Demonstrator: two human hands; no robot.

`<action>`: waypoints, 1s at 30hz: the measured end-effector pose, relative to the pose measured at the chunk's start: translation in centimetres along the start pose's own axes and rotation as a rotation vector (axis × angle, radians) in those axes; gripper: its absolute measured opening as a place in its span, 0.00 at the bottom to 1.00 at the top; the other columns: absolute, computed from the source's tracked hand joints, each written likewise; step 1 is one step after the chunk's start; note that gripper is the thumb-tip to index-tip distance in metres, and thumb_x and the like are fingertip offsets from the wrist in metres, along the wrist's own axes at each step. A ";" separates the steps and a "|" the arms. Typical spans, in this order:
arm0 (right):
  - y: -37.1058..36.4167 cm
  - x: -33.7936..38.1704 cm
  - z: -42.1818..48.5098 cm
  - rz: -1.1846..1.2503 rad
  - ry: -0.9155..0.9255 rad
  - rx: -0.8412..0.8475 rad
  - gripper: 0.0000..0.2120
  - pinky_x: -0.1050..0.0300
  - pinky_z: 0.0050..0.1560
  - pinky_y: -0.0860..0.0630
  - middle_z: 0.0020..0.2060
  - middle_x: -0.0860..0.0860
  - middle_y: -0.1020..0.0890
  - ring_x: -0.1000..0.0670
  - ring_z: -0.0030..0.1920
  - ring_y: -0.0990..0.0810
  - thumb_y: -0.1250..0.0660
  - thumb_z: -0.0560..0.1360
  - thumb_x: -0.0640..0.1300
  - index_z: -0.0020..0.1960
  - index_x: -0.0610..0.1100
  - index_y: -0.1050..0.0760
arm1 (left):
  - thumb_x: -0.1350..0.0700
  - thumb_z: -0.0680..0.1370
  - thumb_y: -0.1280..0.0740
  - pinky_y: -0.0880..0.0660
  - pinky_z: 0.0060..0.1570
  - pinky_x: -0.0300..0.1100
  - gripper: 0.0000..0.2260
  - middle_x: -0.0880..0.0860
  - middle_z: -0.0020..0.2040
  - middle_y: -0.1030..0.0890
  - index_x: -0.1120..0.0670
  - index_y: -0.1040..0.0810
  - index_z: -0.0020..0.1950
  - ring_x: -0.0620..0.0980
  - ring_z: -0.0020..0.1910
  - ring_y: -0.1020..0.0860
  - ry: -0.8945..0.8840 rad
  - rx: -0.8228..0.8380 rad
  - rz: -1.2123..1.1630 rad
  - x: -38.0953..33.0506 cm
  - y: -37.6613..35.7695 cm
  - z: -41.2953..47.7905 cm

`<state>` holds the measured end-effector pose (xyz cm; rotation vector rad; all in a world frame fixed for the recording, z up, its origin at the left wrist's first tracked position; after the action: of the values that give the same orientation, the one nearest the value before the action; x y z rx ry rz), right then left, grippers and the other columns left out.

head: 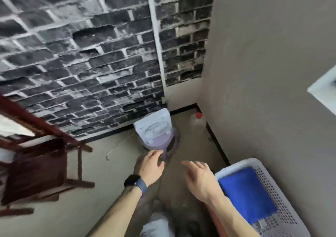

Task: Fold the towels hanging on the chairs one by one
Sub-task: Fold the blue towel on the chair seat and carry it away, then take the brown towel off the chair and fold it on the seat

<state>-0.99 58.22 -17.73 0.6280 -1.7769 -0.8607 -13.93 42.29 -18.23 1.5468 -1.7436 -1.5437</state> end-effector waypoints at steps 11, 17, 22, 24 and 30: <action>-2.8 33.7 6.9 -0.129 0.724 0.147 0.23 0.48 0.60 0.26 0.58 0.52 0.18 0.45 0.58 0.22 0.47 0.76 0.53 0.65 0.51 0.24 | 0.54 0.77 0.32 0.31 0.62 0.43 0.19 0.51 0.64 0.21 0.51 0.23 0.67 0.54 0.62 0.23 0.542 -0.638 -0.180 24.6 18.5 -17.7; -7.7 49.5 6.7 -0.081 0.943 0.159 0.14 0.49 0.63 0.27 0.60 0.57 0.20 0.48 0.61 0.23 0.39 0.79 0.51 0.64 0.57 0.26 | 0.49 0.78 0.35 0.31 0.67 0.45 0.21 0.48 0.68 0.24 0.47 0.28 0.71 0.50 0.67 0.26 0.640 -0.782 -0.155 35.6 26.3 -26.2; -12.5 60.4 6.6 -0.049 1.036 0.211 0.18 0.47 0.65 0.27 0.65 0.58 0.23 0.47 0.64 0.25 0.43 0.80 0.56 0.70 0.60 0.30 | 0.47 0.78 0.35 0.31 0.67 0.47 0.22 0.48 0.69 0.25 0.46 0.29 0.72 0.51 0.67 0.27 0.719 -0.863 -0.114 43.5 31.8 -31.8; -14.5 64.0 6.9 -0.026 1.057 0.226 0.18 0.47 0.66 0.27 0.65 0.57 0.23 0.47 0.65 0.26 0.42 0.80 0.57 0.70 0.60 0.30 | 0.47 0.79 0.35 0.31 0.68 0.47 0.23 0.49 0.70 0.26 0.47 0.31 0.74 0.52 0.68 0.28 0.753 -0.893 -0.120 46.6 33.5 -33.2; -21.1 74.7 9.2 -0.021 1.108 0.285 0.17 0.52 0.68 0.30 0.67 0.57 0.24 0.48 0.67 0.27 0.39 0.81 0.54 0.70 0.60 0.29 | 0.48 0.79 0.35 0.31 0.68 0.49 0.26 0.51 0.71 0.28 0.49 0.36 0.76 0.53 0.70 0.30 0.837 -0.933 -0.165 56.2 37.4 -34.8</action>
<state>-34.92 -8.19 5.78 1.0441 -0.8626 -0.1504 -23.43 -29.55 4.55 1.4632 -0.3496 -1.1875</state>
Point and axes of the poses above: each hand's wrist, its own z-axis towards the middle knuckle, its own y-axis out of the back of the hand, x = y × z, the point moved 4 cm from there along z, towards the middle knuckle
